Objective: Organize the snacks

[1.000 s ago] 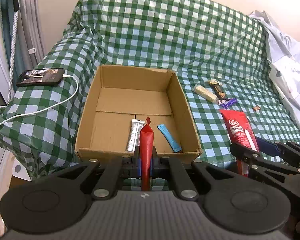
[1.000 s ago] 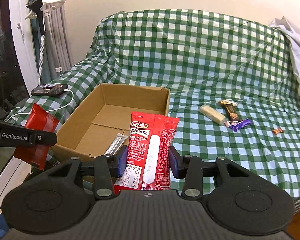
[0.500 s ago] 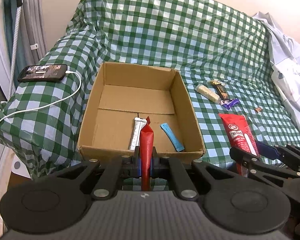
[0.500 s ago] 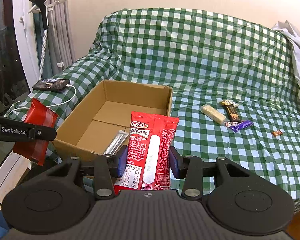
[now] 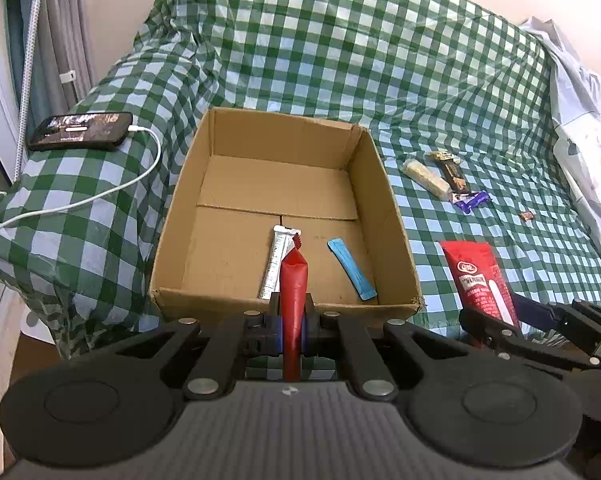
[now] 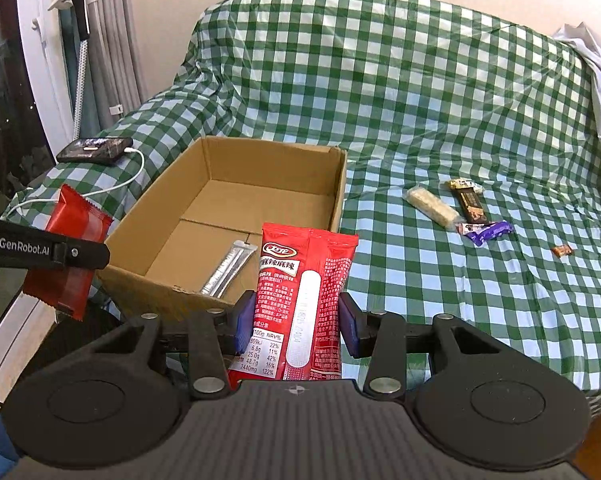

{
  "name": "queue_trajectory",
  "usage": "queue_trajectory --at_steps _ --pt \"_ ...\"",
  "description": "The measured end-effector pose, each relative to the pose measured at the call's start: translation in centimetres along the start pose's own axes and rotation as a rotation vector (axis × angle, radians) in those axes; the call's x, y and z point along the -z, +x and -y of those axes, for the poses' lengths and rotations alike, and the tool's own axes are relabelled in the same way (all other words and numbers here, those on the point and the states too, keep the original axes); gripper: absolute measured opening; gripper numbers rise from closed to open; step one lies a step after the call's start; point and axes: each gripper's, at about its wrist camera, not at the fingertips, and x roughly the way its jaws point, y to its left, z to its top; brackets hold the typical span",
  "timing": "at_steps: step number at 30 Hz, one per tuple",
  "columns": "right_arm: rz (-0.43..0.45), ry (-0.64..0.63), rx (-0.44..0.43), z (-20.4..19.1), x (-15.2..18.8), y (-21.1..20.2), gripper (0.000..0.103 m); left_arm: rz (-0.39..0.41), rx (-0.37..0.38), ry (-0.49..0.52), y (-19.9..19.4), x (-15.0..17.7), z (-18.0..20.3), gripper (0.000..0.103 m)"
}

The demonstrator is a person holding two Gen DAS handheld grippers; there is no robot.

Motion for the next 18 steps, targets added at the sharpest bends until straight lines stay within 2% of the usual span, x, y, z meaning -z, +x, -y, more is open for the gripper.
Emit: queue_trajectory --at_steps 18 --pt "-0.145 -0.031 0.006 0.4 -0.7 5.5 0.045 -0.101 0.018 -0.058 6.1 -3.0 -1.3 0.008"
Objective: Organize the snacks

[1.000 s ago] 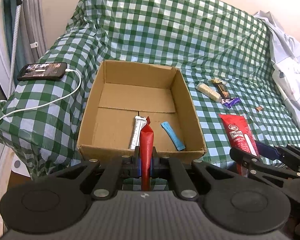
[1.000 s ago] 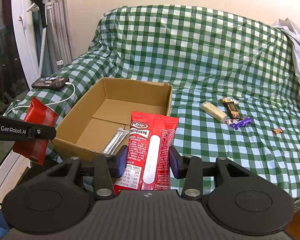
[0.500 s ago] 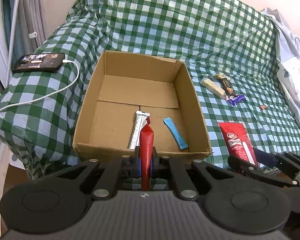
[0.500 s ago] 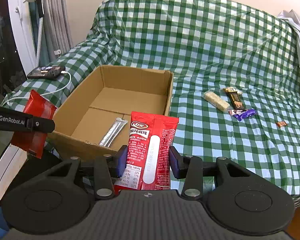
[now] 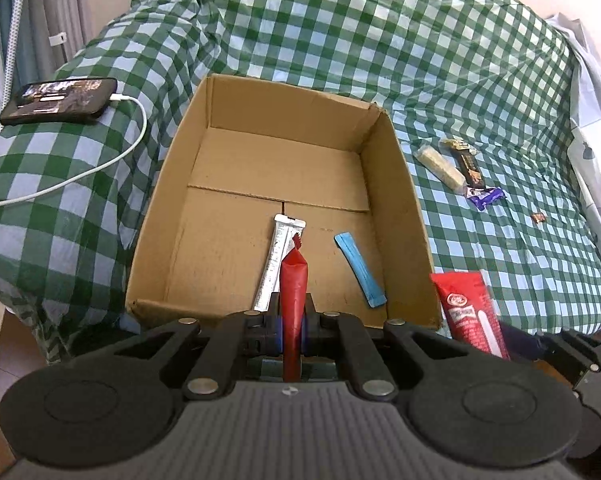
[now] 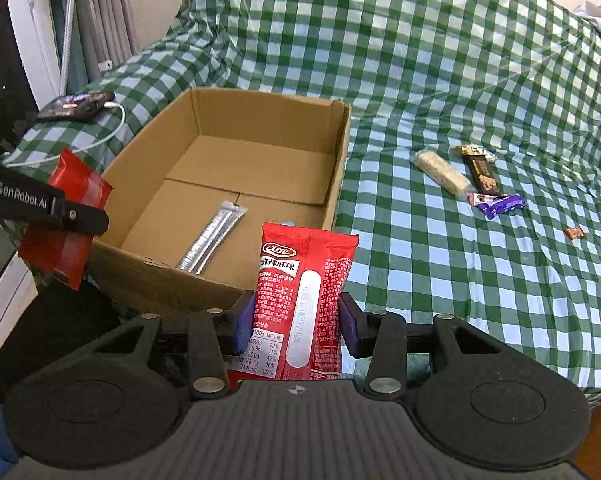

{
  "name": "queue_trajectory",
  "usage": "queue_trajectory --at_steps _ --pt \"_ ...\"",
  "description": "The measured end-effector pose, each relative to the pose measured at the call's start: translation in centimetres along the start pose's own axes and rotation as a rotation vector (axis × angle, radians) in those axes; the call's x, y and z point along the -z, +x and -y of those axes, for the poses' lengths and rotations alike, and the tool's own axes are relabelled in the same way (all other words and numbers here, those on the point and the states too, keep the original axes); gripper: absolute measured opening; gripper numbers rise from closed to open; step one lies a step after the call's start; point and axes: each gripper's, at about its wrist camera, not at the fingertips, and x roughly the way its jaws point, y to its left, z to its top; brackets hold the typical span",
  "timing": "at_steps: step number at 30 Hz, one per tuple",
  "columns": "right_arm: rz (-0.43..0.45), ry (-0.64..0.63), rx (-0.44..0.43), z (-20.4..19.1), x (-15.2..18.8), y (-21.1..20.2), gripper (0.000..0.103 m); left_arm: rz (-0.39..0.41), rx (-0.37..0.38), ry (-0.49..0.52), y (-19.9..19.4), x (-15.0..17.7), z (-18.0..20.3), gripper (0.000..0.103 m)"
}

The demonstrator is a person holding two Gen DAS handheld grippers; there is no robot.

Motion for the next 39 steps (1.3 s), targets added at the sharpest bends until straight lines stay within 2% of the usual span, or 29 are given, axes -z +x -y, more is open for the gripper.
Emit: queue_trajectory --at_steps 7,18,26,30,39 --pt "-0.048 -0.019 -0.01 -0.5 -1.2 2.6 0.045 -0.004 0.002 -0.001 2.3 -2.0 -0.7 0.008" --pt "-0.089 0.025 -0.039 -0.7 -3.6 6.2 0.045 -0.01 -0.002 0.005 5.1 -4.6 -1.4 0.008" --pt "-0.034 0.027 -0.078 -0.9 -6.5 7.7 0.045 0.004 -0.013 0.014 6.9 -7.4 -0.9 0.008" --pt "-0.011 0.031 -0.083 -0.6 -7.7 8.9 0.045 -0.001 -0.043 0.033 8.5 -8.6 -0.4 0.008" --pt "-0.015 0.041 -0.084 0.1 -8.8 11.0 0.046 -0.051 -0.088 0.053 11.8 -9.1 -0.1 0.008"
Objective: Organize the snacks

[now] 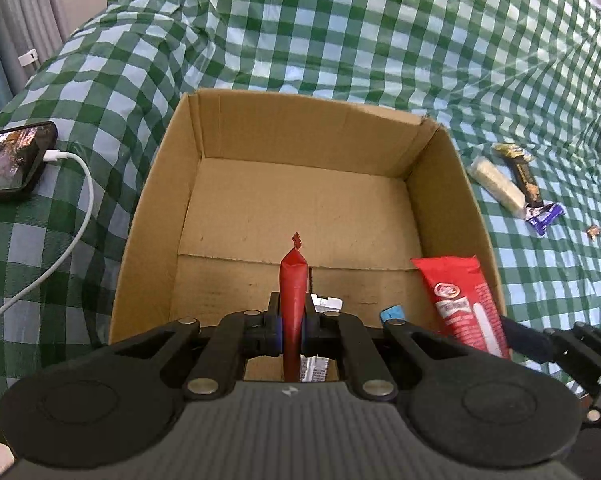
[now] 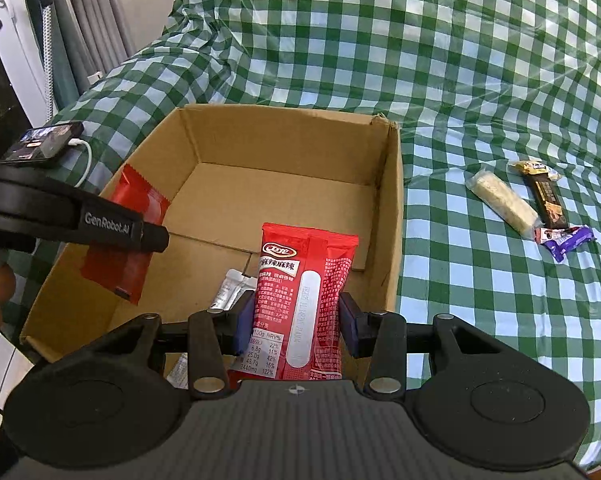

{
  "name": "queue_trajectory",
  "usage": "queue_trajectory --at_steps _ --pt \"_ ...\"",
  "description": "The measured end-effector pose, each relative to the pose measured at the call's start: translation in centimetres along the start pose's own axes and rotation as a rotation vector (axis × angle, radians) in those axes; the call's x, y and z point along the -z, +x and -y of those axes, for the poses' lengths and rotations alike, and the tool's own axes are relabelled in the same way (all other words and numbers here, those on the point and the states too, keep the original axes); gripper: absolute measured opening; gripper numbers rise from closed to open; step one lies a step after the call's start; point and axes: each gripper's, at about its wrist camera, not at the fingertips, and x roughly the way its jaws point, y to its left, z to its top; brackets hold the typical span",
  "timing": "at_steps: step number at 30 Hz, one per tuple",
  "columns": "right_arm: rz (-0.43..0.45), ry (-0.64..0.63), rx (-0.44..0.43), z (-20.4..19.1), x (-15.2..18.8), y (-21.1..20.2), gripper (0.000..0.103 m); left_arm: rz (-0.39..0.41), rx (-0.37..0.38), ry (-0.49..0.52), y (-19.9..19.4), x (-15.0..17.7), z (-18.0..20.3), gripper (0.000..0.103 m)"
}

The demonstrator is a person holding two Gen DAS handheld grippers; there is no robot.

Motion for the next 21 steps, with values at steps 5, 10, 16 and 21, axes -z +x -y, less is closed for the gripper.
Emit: queue_trajectory --at_steps 5,10,16,21 --pt "0.003 0.011 0.007 0.3 -0.4 0.7 0.046 -0.009 -0.014 0.011 0.8 -0.2 0.1 0.007" --pt "0.005 0.007 0.006 0.4 -0.7 1.1 0.046 -0.011 -0.02 0.02 1.1 -0.3 0.4 0.008" --pt "0.003 0.003 0.002 0.3 -0.7 1.2 0.046 -0.008 0.003 0.013 0.9 -0.3 0.4 0.007" --pt "0.005 0.009 0.007 0.4 -0.6 1.1 0.046 -0.043 0.121 -0.058 0.8 -0.5 -1.0 0.007"
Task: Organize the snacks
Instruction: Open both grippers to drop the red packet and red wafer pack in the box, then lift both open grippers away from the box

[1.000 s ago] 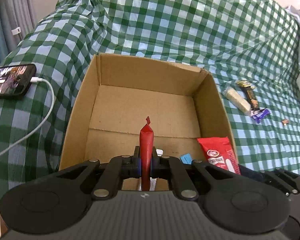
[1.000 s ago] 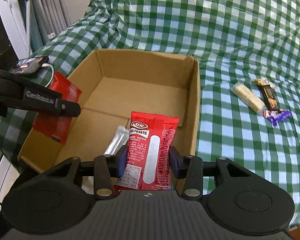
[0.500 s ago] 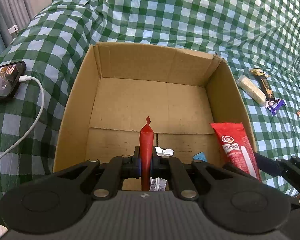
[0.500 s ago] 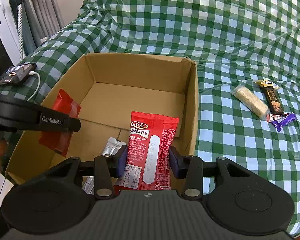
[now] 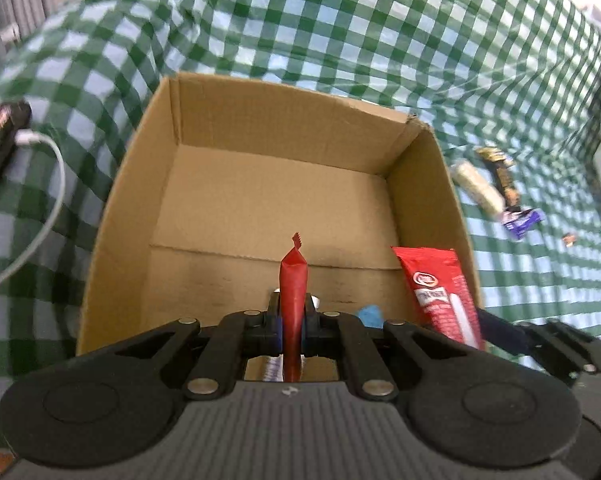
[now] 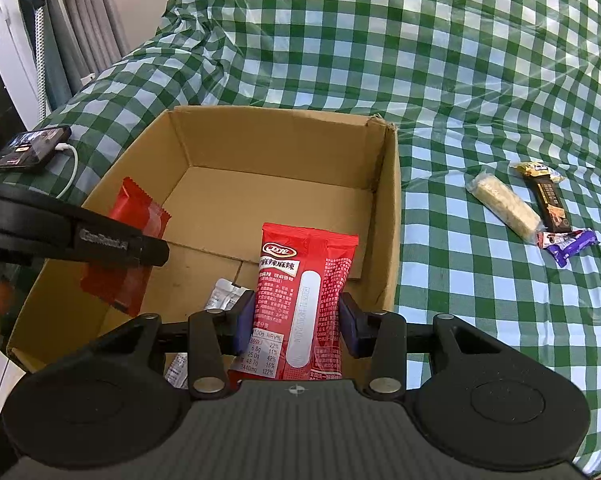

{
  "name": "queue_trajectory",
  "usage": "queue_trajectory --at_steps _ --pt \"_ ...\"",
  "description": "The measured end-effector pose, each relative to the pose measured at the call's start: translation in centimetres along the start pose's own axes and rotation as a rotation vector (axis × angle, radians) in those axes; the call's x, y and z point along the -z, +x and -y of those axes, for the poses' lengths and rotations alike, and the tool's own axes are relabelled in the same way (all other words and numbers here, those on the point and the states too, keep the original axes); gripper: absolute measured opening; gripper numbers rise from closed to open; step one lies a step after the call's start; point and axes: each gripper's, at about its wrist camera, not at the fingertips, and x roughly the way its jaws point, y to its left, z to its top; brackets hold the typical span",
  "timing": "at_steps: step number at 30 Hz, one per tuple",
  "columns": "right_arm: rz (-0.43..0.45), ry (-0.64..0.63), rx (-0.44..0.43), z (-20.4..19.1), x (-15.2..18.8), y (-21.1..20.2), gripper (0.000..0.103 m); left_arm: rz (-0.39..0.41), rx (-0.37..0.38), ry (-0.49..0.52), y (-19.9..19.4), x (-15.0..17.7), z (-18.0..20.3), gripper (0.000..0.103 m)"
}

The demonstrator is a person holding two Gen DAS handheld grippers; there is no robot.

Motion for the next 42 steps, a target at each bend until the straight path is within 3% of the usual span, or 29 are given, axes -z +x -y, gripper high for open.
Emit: queue_trajectory --at_steps 2,13,15,16,18,19,20,21,22,24,32,42 --pt "0.001 0.003 0.002 0.1 0.0 0.0 0.046 -0.014 0.011 -0.018 0.1 0.0 -0.5 0.008" --pt "-0.002 0.003 -0.002 0.0 0.0 0.8 0.046 -0.017 -0.083 0.037 1.1 -0.4 0.0 0.008" --pt "-0.001 0.0 -0.002 0.0 0.0 1.1 0.046 -0.024 -0.094 0.037 1.4 -0.5 0.1 0.012" --pt "0.0 0.0 -0.003 0.0 0.0 1.2 0.046 -0.028 -0.102 0.03 1.5 -0.6 0.0 0.021" --pt "0.001 -0.006 -0.005 0.0 0.0 1.2 0.049 -0.031 -0.126 0.007 1.4 -0.9 -0.3 0.092" --pt "0.007 -0.013 -0.003 -0.1 -0.1 1.2 0.058 -0.006 -0.155 -0.006 0.9 -0.9 -0.5 0.101" --pt "0.016 -0.021 0.008 -0.2 -0.2 1.0 0.067 0.035 -0.17 -0.011 0.2 -0.7 -0.6 0.103" --pt "0.032 -0.032 0.028 -0.2 -0.2 0.7 0.087 0.075 -0.18 -0.003 -0.7 -0.4 -0.6 0.103" --pt "0.06 -0.047 0.056 -0.4 -0.1 0.1 0.095 0.079 -0.184 0.01 -1.0 -0.2 -0.5 0.103" --pt "0.093 -0.076 0.081 -0.6 0.5 -1.0 0.095 0.038 -0.191 0.026 -1.6 0.5 -0.4 0.103" --pt "0.024 -0.044 0.06 -1.2 4.4 -5.9 0.099 -0.003 -0.211 0.019 -5.9 5.0 -0.9 0.103" --pt "0.11 -0.025 0.059 -2.3 7.1 -12.7 0.1 0.063 -0.227 0.096 -11.9 10.3 1.6 0.103"
